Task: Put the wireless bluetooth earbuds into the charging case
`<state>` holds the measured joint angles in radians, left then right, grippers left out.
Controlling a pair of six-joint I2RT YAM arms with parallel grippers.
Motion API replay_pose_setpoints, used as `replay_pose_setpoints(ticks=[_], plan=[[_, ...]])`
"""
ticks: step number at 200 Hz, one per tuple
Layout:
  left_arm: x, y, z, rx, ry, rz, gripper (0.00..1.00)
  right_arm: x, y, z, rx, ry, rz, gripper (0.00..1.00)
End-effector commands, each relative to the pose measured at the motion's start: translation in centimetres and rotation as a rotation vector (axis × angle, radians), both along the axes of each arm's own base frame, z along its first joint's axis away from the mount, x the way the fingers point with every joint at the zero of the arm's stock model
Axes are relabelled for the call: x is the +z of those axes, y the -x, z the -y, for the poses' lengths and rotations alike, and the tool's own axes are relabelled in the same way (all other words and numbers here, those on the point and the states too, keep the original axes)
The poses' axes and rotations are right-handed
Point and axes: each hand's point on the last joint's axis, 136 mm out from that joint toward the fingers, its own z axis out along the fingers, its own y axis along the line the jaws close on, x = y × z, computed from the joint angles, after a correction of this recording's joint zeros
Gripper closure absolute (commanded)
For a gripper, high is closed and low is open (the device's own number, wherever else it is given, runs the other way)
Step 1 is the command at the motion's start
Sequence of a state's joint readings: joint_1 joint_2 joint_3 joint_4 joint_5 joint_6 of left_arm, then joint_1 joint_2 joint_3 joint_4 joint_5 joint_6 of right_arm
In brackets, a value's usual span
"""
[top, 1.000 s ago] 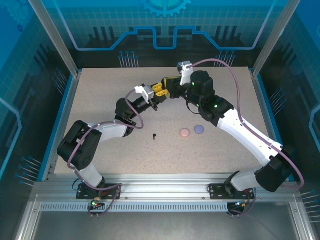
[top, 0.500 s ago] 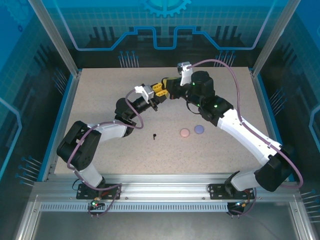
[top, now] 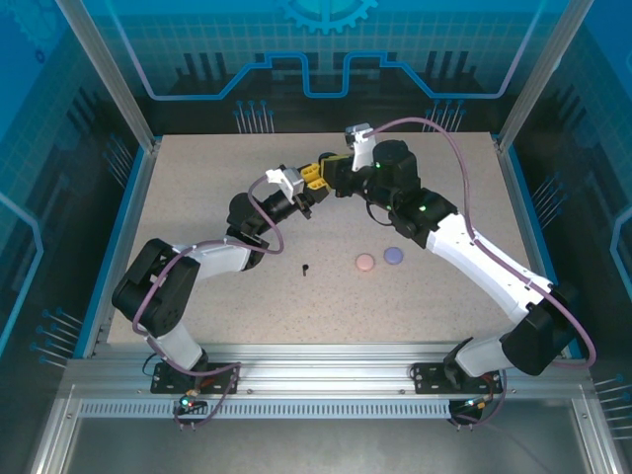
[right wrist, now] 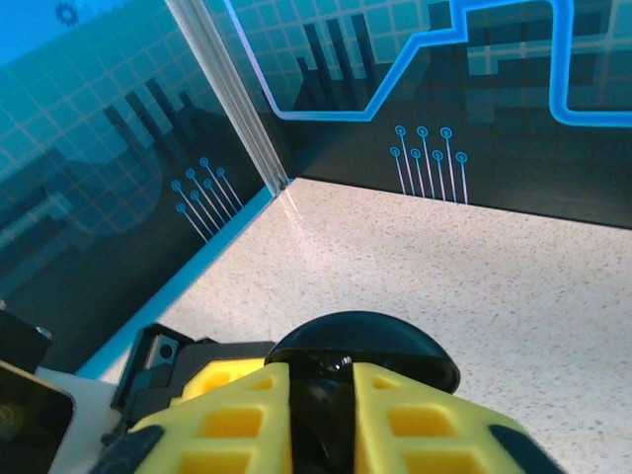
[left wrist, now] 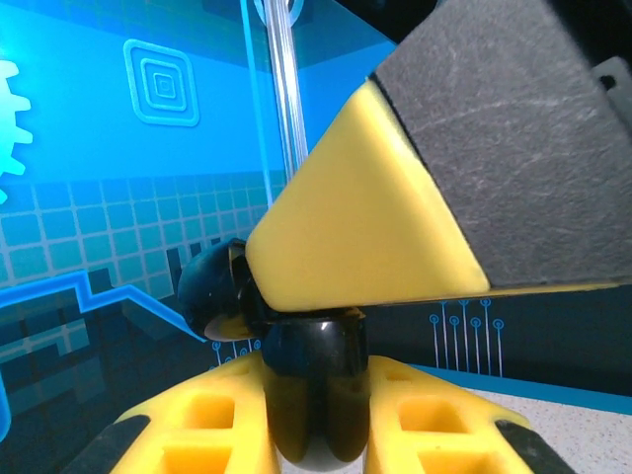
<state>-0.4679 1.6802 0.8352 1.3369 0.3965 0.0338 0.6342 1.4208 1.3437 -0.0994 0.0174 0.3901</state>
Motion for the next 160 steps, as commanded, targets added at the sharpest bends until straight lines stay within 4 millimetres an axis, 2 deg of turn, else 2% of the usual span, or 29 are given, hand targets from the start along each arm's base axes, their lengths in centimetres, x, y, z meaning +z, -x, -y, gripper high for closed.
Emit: replay_pose_setpoints(ticks=[1, 23, 42, 62, 87, 127, 160], plan=[[4.1, 1.3, -0.3, -0.001, 0.054, 0.123, 1.0, 0.3, 0.4, -0.7, 0.018, 0.003, -0.033, 0.62], [3.9, 1.2, -0.3, 0.0, 0.054, 0.115, 1.0, 2.7, 0.1, -0.1, -0.003, -0.035, -0.005, 0.45], [3.7, 1.1, -0.3, 0.001, 0.055, 0.111, 1.0, 5.1, 0.1, 0.5, -0.016, -0.076, 0.027, 0.36], [3.6, 1.0, -0.3, 0.005, 0.053, 0.107, 1.0, 7.1, 0.4, 1.1, -0.021, -0.116, 0.053, 0.32], [3.5, 0.7, -0.4, 0.015, 0.056, 0.103, 1.0, 8.4, 0.8, 2.2, -0.053, -0.146, 0.06, 0.29], [3.6, 0.1, -0.8, 0.047, 0.071, 0.092, 1.0, 7.7, 1.3, 5.2, -0.173, -0.145, 0.019, 0.28], [4.3, -0.7, -2.1, 0.082, 0.113, 0.069, 1.0, 4.3, 1.4, 8.7, -0.318, -0.117, -0.09, 0.27]])
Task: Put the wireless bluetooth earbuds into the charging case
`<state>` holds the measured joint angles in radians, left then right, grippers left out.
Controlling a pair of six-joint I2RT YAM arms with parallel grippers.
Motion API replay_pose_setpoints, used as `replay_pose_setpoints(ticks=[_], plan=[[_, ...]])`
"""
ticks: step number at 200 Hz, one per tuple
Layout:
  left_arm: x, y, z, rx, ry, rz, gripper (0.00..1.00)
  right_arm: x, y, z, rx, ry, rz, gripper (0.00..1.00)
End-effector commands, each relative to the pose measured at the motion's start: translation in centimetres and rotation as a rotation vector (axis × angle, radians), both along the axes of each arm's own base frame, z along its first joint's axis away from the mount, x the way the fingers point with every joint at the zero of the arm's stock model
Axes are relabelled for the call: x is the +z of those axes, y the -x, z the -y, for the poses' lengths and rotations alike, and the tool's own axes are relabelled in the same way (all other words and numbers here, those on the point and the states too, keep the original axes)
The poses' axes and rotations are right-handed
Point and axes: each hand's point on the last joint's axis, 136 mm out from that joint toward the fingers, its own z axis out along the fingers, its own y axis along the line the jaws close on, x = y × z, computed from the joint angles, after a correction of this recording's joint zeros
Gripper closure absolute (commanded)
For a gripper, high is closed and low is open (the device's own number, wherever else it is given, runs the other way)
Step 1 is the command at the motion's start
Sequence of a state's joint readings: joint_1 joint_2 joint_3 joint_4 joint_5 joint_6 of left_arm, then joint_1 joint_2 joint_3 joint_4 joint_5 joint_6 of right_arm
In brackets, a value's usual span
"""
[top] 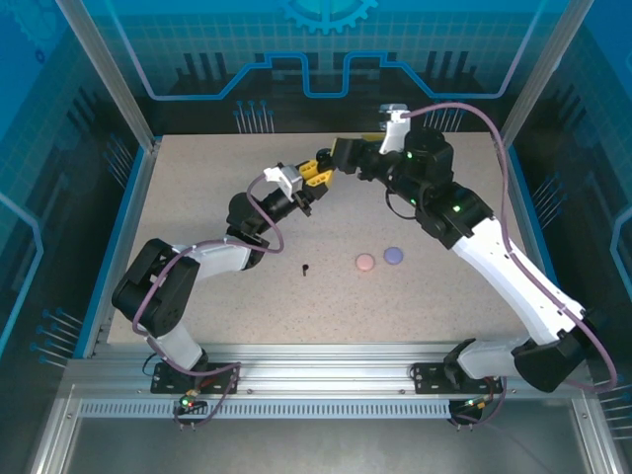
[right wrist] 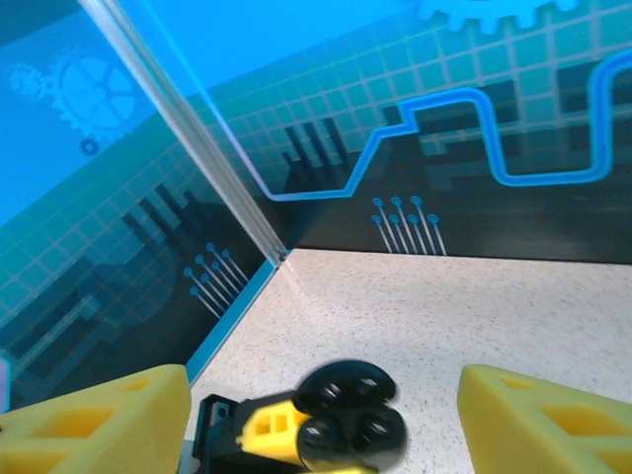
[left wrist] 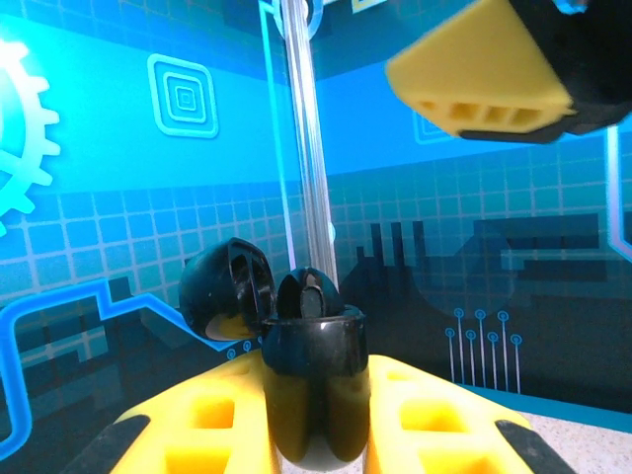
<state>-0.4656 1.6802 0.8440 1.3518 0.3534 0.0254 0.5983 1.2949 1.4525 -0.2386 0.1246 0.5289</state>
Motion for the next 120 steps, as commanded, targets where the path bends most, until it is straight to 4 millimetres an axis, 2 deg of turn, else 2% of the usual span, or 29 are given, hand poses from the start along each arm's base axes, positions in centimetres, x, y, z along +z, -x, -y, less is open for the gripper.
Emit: replay_pose_setpoints(ticks=[1, 31, 60, 98, 120], plan=[[3.5, -0.2, -1.6, 0.046, 0.083, 0.06, 1.0, -3.1, -0.1, 3.5, -0.144, 0.019, -0.115, 0.27], [4.2, -0.8, -3.5, 0.084, 0.131, 0.032, 1.0, -7.4, 0.3, 5.5, -0.228, 0.059, -0.236, 0.27], [5.0, -0.9, -5.4, 0.119, 0.174, 0.016, 1.0, -12.1, 0.6, 5.4, -0.241, 0.093, -0.362, 0.27], [5.9, -0.5, -7.3, 0.151, 0.213, 0.012, 1.0, -18.5, 0.8, 3.3, -0.224, 0.143, -0.526, 0.28], [6.2, -0.4, -8.3, 0.165, 0.235, 0.004, 1.0, -21.5, 1.4, 0.8, -0.2, 0.207, -0.586, 0.28]])
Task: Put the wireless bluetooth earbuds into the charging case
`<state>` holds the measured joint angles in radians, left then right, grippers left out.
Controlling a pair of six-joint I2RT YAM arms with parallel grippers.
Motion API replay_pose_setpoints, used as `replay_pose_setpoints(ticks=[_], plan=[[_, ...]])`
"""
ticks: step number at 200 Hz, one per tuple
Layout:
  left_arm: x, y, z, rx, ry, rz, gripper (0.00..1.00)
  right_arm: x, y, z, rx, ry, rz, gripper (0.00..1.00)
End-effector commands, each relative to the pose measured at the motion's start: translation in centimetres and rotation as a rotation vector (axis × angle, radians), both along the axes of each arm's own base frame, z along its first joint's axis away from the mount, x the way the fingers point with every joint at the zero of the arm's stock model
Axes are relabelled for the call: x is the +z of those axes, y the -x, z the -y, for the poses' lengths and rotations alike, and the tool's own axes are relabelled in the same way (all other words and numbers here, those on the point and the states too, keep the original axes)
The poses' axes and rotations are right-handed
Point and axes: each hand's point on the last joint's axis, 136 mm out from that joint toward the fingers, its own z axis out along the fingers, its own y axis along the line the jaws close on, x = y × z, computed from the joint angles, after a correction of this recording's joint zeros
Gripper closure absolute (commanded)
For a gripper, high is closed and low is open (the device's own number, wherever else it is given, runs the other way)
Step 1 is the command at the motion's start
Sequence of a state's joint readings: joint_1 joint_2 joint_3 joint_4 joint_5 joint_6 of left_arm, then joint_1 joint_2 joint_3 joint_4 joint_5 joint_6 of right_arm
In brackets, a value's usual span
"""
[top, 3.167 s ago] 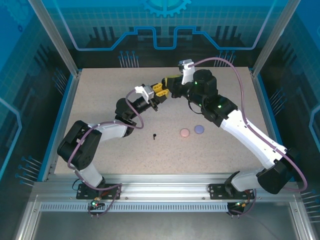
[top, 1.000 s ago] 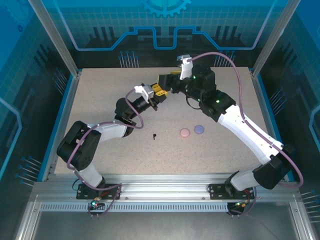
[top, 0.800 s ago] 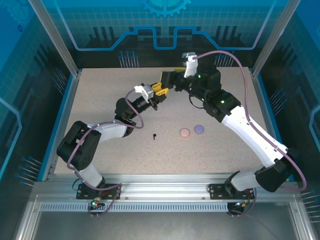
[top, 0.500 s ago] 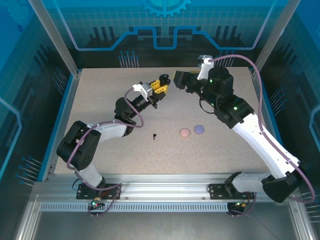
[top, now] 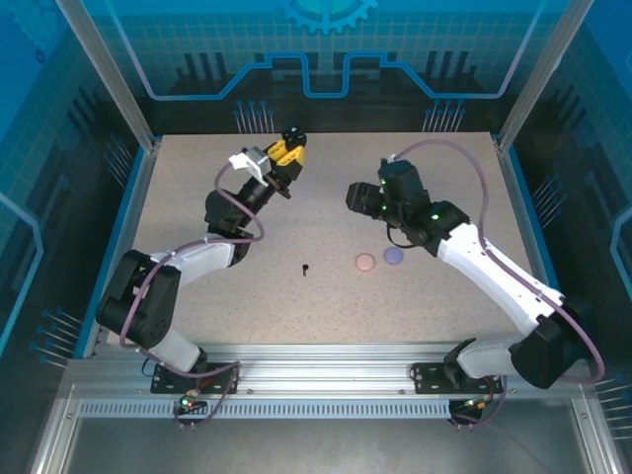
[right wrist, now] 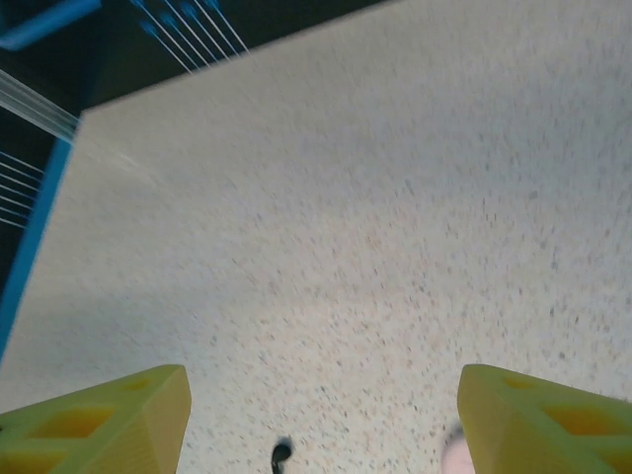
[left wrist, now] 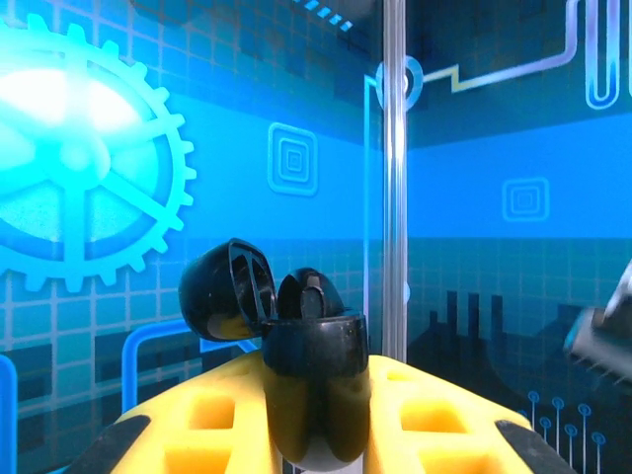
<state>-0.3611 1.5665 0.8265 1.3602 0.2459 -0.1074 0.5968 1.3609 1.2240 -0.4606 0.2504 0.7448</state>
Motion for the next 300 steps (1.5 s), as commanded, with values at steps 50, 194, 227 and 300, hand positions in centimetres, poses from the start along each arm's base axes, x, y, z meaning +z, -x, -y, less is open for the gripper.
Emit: replay_pose_setpoints(ticks=[50, 194, 227, 300], plan=[[1.6, 1.1, -3.0, 0.041, 0.09, 0.005, 1.0, -9.4, 2.5, -7.7, 0.075, 0.165, -0.233, 0.29], [1.3, 0.8, -3.3, 0.043, 0.109, -0.017, 1.0, -16.9, 5.1, -13.0, 0.062, 0.286, -0.417, 0.3], [1.4, 0.9, -3.3, 0.043, 0.107, -0.013, 1.0, -18.0, 5.5, -13.7, 0.071, 0.307, -0.444, 0.32], [1.5, 1.0, -3.5, 0.049, 0.107, -0.008, 1.0, -19.4, 5.5, -14.0, 0.011, 0.359, -0.467, 0.44]])
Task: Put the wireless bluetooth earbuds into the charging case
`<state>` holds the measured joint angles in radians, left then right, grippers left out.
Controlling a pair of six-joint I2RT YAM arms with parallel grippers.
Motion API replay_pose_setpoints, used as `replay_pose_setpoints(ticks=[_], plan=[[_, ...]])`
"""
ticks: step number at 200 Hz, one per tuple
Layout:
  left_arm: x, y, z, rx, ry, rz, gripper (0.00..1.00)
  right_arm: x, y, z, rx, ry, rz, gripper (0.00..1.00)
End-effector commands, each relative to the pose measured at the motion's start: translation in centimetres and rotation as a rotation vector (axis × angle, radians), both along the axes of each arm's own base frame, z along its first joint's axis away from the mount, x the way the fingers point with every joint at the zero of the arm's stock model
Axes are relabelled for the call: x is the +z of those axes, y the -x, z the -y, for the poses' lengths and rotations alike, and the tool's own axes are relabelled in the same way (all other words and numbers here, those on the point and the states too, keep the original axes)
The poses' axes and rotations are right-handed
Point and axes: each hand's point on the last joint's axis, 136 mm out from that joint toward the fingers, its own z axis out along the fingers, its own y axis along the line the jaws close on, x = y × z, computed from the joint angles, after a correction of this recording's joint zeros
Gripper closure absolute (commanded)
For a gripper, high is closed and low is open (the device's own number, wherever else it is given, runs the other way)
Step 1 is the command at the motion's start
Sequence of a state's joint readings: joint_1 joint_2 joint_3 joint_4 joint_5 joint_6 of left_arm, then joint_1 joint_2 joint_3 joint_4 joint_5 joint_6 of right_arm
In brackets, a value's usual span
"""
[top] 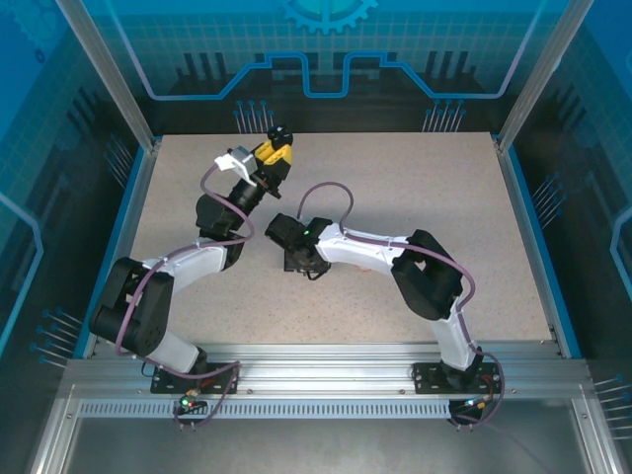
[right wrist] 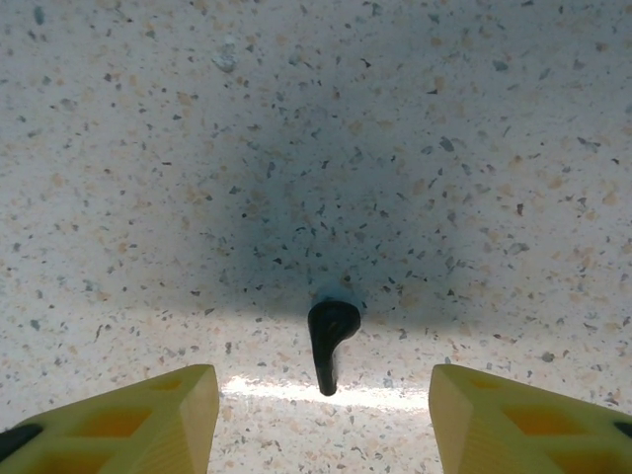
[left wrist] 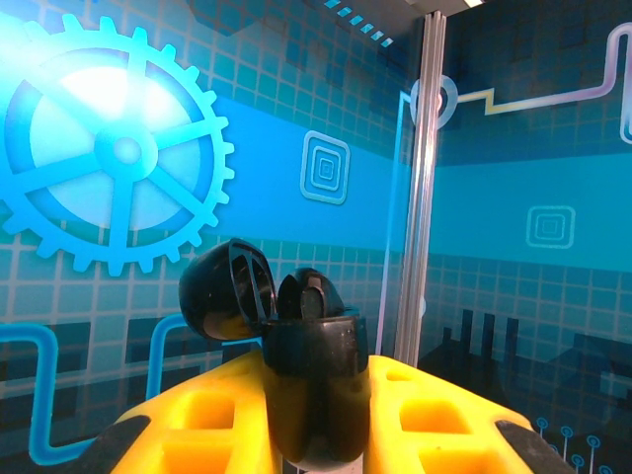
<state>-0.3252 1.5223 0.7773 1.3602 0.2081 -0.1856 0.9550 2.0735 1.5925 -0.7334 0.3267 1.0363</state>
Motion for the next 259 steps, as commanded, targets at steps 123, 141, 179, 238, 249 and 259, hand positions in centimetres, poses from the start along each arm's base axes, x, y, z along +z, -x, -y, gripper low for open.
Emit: replay_pose_setpoints(ticks=[123, 141, 179, 238, 249, 259], plan=[[2.0, 1.2, -1.6, 0.03, 0.041, 0.054, 1.0, -2.3, -0.7, 0.2, -0.08, 0.131, -0.019, 0.58], [1.9, 1.2, -1.6, 0.029, 0.041, 0.052, 1.0, -2.5, -0.7, 0.3, -0.084, 0.137, -0.02, 0.58], [1.9, 1.2, -1.6, 0.026, 0.04, 0.053, 1.0, -2.8, -0.8, 0.1, -0.082, 0.136, -0.023, 0.59], [2.0, 1.3, -1.6, 0.026, 0.04, 0.056, 1.0, -3.5, -0.8, -0.2, -0.081, 0.129, -0.037, 0.61], [1.9, 1.3, -1.6, 0.026, 0.039, 0.054, 1.0, -3.7, -0.8, -0.2, -0.082, 0.13, -0.039, 0.61], [2.0, 1.3, -1.7, 0.026, 0.039, 0.054, 1.0, -3.8, -0.8, -0.3, -0.08, 0.13, -0.041, 0.61]])
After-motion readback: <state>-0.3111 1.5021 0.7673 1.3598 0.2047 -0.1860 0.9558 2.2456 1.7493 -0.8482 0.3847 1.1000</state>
